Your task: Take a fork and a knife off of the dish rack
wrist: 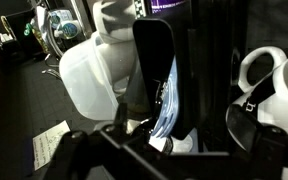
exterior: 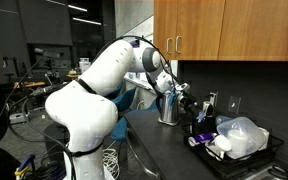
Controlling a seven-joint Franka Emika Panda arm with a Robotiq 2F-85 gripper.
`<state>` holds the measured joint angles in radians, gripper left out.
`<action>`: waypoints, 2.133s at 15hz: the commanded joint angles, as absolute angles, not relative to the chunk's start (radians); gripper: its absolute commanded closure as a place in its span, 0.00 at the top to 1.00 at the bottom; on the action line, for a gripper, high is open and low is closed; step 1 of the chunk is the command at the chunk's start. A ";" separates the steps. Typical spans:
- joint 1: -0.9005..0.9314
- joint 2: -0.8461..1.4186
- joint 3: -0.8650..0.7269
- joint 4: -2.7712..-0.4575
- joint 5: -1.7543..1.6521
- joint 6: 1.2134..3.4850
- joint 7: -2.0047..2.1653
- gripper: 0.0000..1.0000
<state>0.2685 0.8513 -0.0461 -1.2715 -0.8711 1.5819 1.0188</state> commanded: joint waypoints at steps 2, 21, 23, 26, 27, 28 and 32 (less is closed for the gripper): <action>0.262 0.853 -0.039 -1.251 -0.830 1.581 1.005 1.00; 0.272 0.921 -0.090 -1.227 -0.845 1.577 1.019 1.00; 0.270 0.927 -0.107 -1.228 -0.864 1.569 1.027 1.00; 0.265 0.919 -0.125 -1.233 -0.895 1.561 1.037 1.00; 0.263 0.917 -0.129 -1.231 -0.905 1.558 1.039 1.00; 0.262 0.915 -0.131 -1.226 -0.910 1.555 1.039 1.00; 0.261 0.902 -0.128 -1.217 -0.927 1.551 1.043 0.68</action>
<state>0.2634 0.9172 -0.1288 -1.2237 -0.9104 1.5685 1.0324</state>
